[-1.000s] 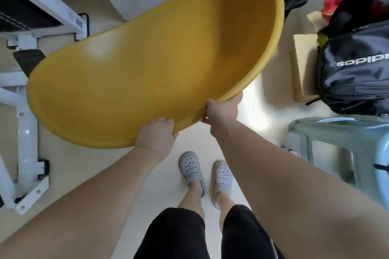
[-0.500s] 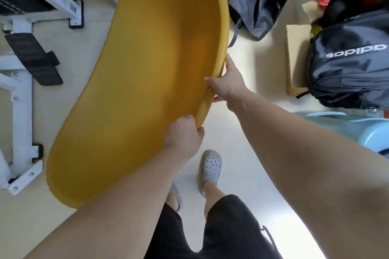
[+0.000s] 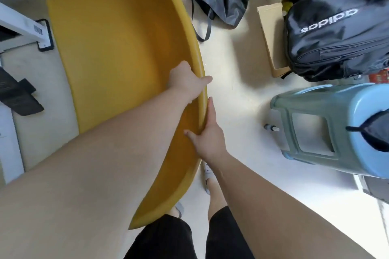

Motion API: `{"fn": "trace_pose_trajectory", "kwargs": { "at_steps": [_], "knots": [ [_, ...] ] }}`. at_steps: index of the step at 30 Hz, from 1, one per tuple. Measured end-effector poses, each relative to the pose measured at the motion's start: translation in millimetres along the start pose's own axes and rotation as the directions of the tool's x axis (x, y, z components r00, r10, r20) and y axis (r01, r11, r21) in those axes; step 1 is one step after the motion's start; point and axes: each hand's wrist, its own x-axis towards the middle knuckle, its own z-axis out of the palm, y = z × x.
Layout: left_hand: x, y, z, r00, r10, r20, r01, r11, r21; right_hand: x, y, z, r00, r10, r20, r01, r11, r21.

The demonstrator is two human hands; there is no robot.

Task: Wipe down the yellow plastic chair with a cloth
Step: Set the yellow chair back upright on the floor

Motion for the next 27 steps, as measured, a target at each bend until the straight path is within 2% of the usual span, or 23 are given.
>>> {"fn": "trace_pose_trajectory", "kwargs": {
  "at_steps": [2,3,5,7,8,9,10,13,14,16,18,20,22,27],
  "knots": [
    [6,-6,-11,0.970,0.241,-0.028,-0.230,0.949,0.215,12,0,-2,0.998,-0.005,-0.068,-0.003,0.994,-0.107],
    [10,-12,-17,0.926,0.377,0.024,-0.359,0.858,0.368,16,1,-3,0.998,-0.010,-0.069,0.000,0.991,-0.137],
    [23,-25,-28,0.821,0.527,0.219,-0.517,0.525,0.676,20,2,-7,0.999,-0.021,-0.042,0.013,0.984,-0.176],
    [40,-26,-38,0.724,0.607,0.328,-0.542,0.207,0.814,27,-2,-17,0.999,-0.050,-0.003,0.048,0.974,-0.220],
    [48,-22,-42,0.681,0.638,0.359,-0.537,0.101,0.837,35,-5,-24,0.998,-0.066,0.014,0.067,0.965,-0.253],
    [58,-14,-46,0.656,0.651,0.383,-0.538,0.047,0.842,45,-10,-32,0.996,-0.084,0.026,0.088,0.954,-0.287],
    [66,-2,-50,0.648,0.649,0.399,-0.551,0.039,0.833,57,-17,-41,0.994,-0.106,0.039,0.113,0.940,-0.322],
    [89,36,-71,0.708,0.617,0.343,-0.535,0.152,0.831,99,-51,-70,0.979,-0.171,0.110,0.202,0.883,-0.424],
    [98,40,-81,0.744,0.598,0.298,-0.488,0.182,0.854,114,-64,-81,0.974,-0.184,0.130,0.223,0.864,-0.451],
    [111,27,-101,0.861,0.446,0.245,-0.376,0.232,0.897,147,-94,-103,0.970,-0.191,0.150,0.241,0.822,-0.515],
    [117,-3,-112,0.914,0.337,0.224,-0.329,0.296,0.897,177,-123,-115,0.972,-0.187,0.141,0.234,0.752,-0.616],
    [114,-18,-111,0.908,0.367,0.202,-0.344,0.378,0.860,197,-146,-114,0.972,-0.224,0.068,0.209,0.697,-0.686],
    [108,-11,-103,0.890,0.422,0.173,-0.371,0.451,0.812,203,-157,-103,0.966,-0.253,-0.056,0.150,0.724,-0.674],
    [111,10,-100,0.864,0.482,0.148,-0.400,0.477,0.783,168,-126,-52,0.893,-0.246,-0.377,-0.065,0.757,-0.650]
  ]
}}
